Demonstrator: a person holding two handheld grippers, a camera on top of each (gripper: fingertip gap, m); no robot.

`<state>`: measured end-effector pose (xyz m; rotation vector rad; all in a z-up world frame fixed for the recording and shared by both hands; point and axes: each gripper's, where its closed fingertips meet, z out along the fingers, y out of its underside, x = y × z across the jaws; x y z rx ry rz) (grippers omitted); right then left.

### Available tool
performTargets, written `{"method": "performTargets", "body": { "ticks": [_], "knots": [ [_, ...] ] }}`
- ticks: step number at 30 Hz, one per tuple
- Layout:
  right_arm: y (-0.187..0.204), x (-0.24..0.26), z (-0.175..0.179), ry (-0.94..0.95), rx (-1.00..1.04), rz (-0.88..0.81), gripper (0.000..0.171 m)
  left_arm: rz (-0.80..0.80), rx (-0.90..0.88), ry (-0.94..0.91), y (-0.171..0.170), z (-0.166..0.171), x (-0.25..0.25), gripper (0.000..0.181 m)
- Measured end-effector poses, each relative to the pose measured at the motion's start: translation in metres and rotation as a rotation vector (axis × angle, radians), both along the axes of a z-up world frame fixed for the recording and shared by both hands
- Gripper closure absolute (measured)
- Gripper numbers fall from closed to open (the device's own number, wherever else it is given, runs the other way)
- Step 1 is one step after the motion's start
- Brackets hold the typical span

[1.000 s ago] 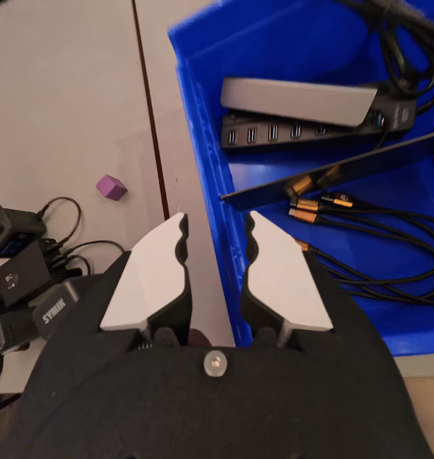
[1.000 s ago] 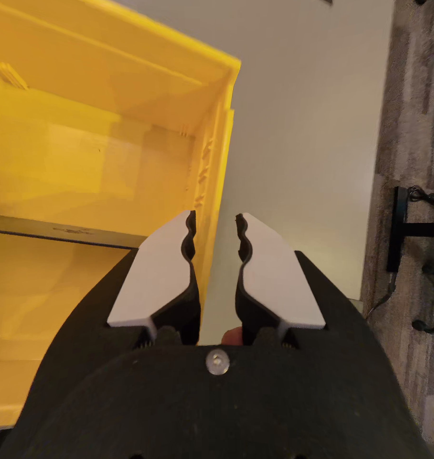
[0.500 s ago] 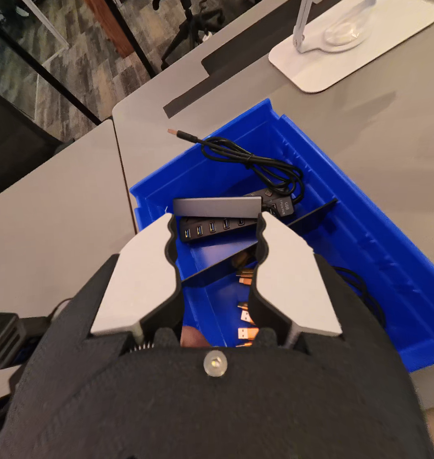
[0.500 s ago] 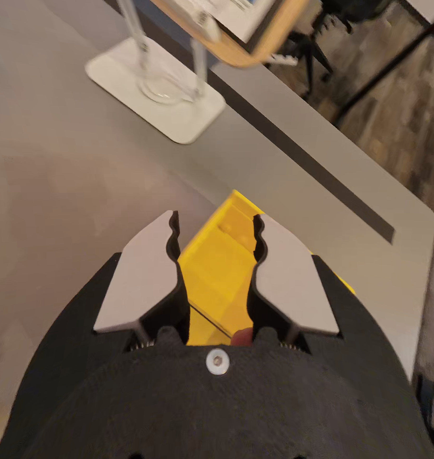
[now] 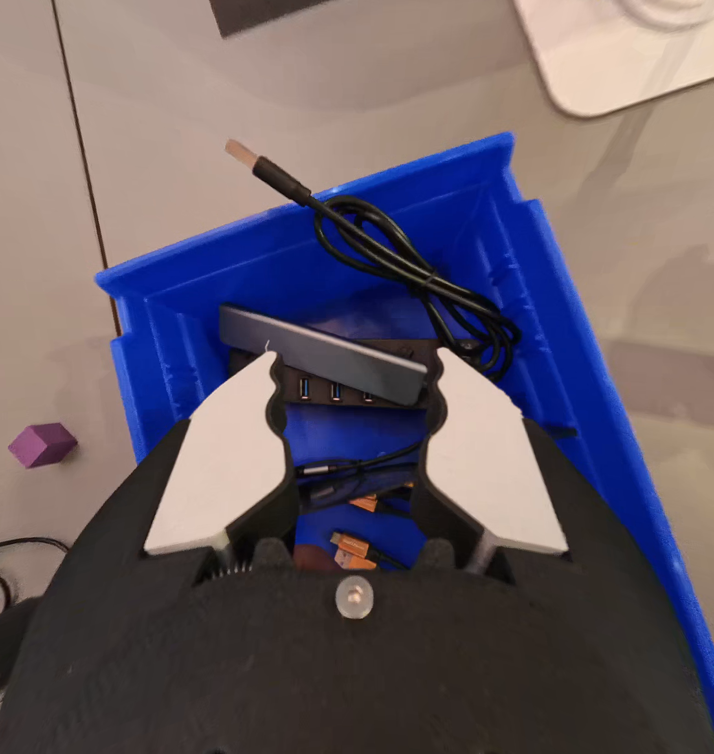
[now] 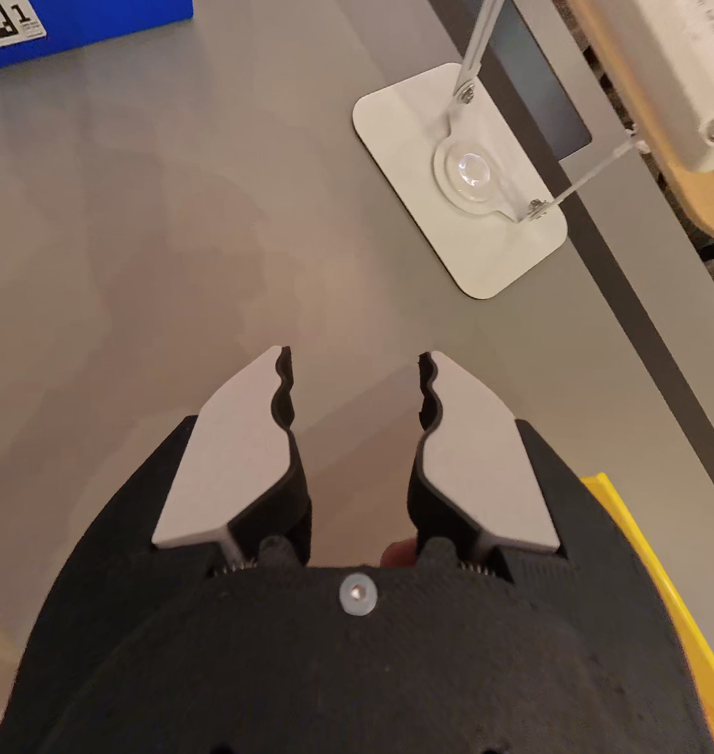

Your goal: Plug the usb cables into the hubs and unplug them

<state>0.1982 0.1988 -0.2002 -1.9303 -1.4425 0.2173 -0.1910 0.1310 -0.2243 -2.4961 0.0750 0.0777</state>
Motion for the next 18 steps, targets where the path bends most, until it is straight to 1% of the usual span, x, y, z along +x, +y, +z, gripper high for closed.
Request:
{"method": "performTargets", "body": {
  "ticks": [1,3,6,9,11,15,18],
  "knots": [
    [-0.001,-0.002,-0.002,0.002,-0.003,0.005,0.111,0.007,-0.055,0.02,0.003,-0.009,-0.004,0.113],
    [-0.002,-0.004,-0.003,0.003,-0.006,0.008,0.111,0.03,-0.153,0.06,0.005,-0.026,-0.013,0.112],
    [-0.001,-0.004,-0.005,0.012,-0.014,0.006,0.112,0.07,-0.28,0.123,0.003,-0.044,-0.028,0.115],
    [0.001,-0.002,-0.006,0.025,-0.023,-0.003,0.113,0.093,-0.329,0.093,0.005,-0.047,-0.031,0.123],
    [0.003,-0.001,-0.006,0.03,-0.027,-0.008,0.114,0.105,-0.361,0.059,0.004,-0.049,-0.031,0.125],
    [0.005,0.003,-0.008,0.03,-0.039,-0.02,0.114,0.102,-0.384,0.082,0.004,-0.046,-0.037,0.109],
    [0.006,0.005,-0.008,0.038,-0.046,-0.028,0.114,0.08,-0.369,-0.053,0.003,-0.047,-0.028,0.108]
  ]
}}
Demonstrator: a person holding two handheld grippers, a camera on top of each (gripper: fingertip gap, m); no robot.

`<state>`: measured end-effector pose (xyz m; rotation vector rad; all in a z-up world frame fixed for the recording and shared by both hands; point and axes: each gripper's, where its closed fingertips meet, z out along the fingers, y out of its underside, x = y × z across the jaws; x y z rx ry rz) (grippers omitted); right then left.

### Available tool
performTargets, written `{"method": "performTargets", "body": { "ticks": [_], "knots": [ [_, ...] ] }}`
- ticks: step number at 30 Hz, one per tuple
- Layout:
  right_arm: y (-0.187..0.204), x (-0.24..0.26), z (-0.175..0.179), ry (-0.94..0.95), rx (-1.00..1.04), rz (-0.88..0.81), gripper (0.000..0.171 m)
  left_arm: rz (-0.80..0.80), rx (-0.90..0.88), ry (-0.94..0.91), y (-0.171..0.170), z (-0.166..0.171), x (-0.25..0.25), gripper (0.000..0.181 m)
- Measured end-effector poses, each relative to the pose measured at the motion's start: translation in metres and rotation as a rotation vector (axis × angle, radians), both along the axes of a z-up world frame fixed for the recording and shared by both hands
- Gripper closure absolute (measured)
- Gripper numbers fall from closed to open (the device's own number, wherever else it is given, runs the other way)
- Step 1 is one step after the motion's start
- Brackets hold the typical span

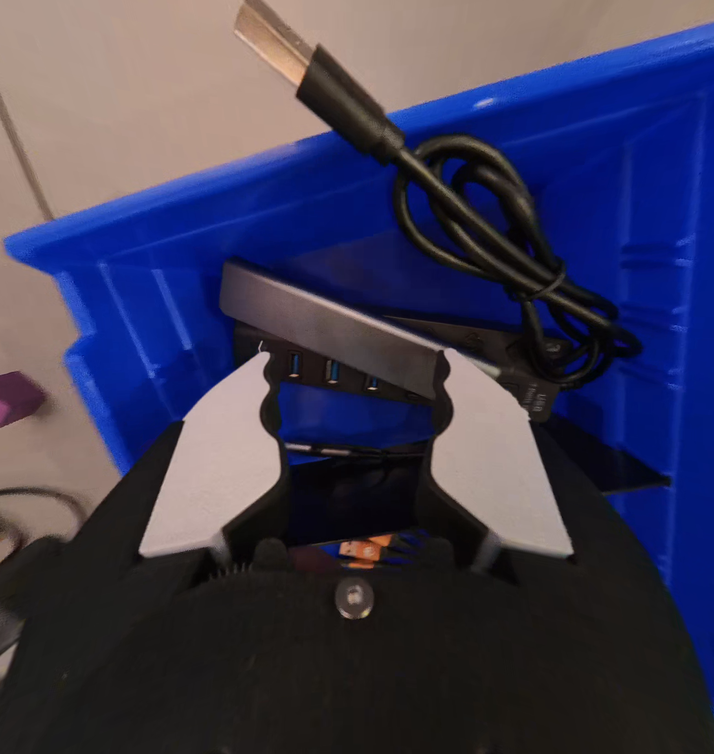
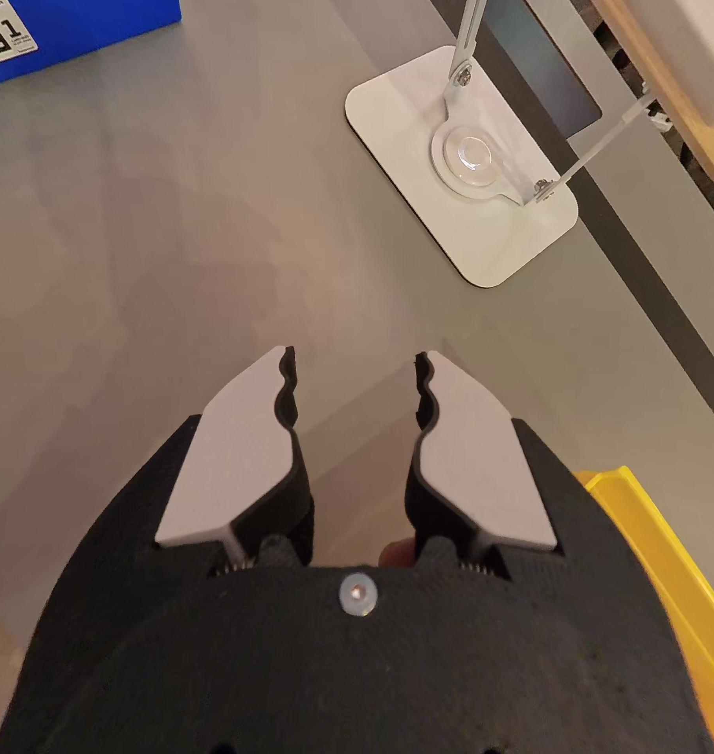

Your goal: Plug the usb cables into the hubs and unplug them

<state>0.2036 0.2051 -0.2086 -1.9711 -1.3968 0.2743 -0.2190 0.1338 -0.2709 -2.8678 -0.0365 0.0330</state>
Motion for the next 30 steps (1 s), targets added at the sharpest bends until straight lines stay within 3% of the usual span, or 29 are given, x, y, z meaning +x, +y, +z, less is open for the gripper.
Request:
{"method": "performTargets", "body": {
  "ticks": [2,16,17,18,23,25,27,30],
  "knots": [
    [0.001,0.001,0.0,0.009,-0.007,-0.004,0.114,0.004,0.018,-0.116,0.002,-0.003,0.012,0.109],
    [0.0,-0.001,-0.003,-0.004,-0.01,-0.004,0.114,0.128,-0.047,-0.035,0.009,-0.016,-0.007,0.123],
    [0.0,0.0,-0.002,-0.002,-0.01,-0.005,0.115,0.119,-0.019,-0.029,0.012,-0.013,-0.007,0.141],
    [0.001,0.0,-0.002,0.001,-0.01,-0.007,0.115,0.106,0.005,-0.023,0.014,-0.009,-0.007,0.181],
    [0.004,0.006,0.0,0.01,-0.012,-0.02,0.115,0.116,0.003,0.036,0.005,-0.011,-0.02,0.178],
    [0.005,0.006,0.0,0.013,-0.017,-0.022,0.115,0.089,-0.001,0.025,0.002,-0.007,-0.018,0.146],
    [0.005,0.006,-0.001,0.013,-0.021,-0.022,0.115,-0.058,0.021,0.0,0.004,-0.002,-0.005,0.129],
    [0.004,0.005,-0.003,0.007,-0.022,-0.017,0.115,-0.373,-0.057,0.244,-0.006,0.003,-0.015,0.126]
  ]
}}
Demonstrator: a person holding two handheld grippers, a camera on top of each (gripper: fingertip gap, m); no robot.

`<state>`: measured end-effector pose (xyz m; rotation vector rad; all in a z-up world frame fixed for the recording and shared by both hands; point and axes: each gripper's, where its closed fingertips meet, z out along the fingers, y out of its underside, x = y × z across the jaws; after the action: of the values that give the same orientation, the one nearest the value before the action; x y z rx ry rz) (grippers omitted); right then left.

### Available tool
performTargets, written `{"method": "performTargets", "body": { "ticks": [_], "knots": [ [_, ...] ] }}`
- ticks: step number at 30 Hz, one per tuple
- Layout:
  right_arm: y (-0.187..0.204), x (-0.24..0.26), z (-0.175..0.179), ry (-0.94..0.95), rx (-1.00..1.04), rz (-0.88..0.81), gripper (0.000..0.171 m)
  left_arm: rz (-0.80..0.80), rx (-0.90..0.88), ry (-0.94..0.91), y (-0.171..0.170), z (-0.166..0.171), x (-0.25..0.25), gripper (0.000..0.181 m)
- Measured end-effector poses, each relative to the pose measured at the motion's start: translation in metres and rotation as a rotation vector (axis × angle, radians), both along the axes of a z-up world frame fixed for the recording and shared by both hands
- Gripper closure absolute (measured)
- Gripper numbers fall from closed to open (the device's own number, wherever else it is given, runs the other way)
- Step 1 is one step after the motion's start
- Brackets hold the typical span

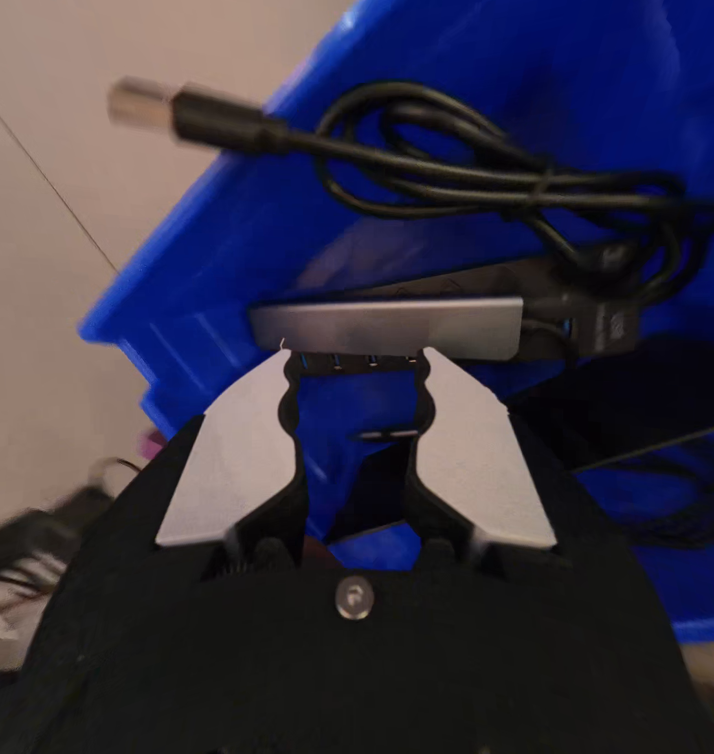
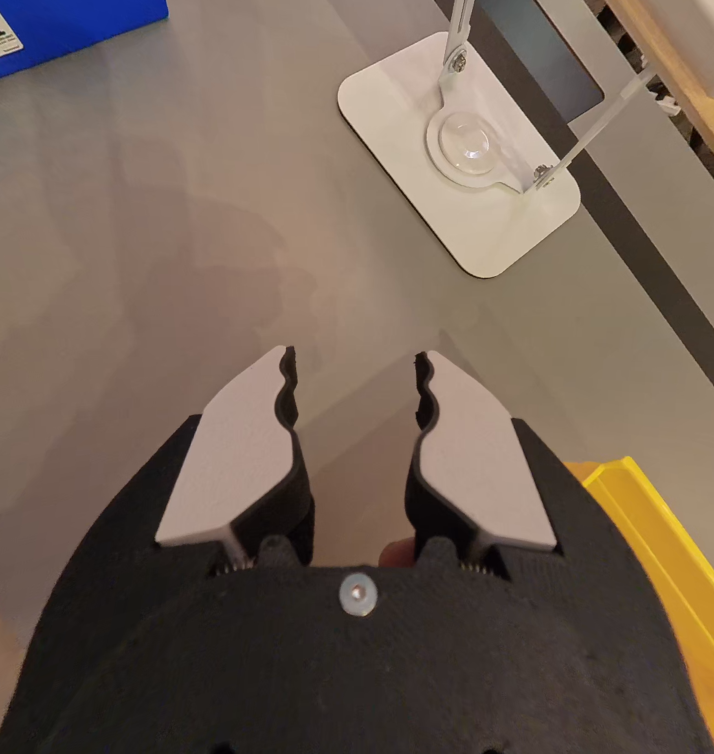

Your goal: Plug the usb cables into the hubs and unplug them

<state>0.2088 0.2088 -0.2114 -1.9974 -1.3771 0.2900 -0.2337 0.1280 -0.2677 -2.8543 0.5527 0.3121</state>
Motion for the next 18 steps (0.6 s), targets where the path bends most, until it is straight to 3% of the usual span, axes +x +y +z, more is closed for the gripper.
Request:
{"method": "performTargets", "body": {
  "ticks": [5,8,12,18],
  "knots": [
    [-0.001,-0.001,-0.002,0.001,-0.009,0.001,0.115,-0.465,0.052,0.129,0.01,0.003,0.019,0.13],
    [0.0,0.0,-0.005,-0.004,-0.017,0.0,0.115,-0.568,0.005,0.133,0.008,-0.002,0.022,0.128],
    [0.0,0.001,-0.01,-0.009,-0.029,-0.003,0.115,-0.683,-0.149,0.13,-0.008,-0.01,0.023,0.109],
    [0.001,0.001,-0.015,-0.012,-0.041,-0.004,0.115,-0.746,-0.159,0.173,-0.002,-0.022,0.022,0.132]
  ]
}}
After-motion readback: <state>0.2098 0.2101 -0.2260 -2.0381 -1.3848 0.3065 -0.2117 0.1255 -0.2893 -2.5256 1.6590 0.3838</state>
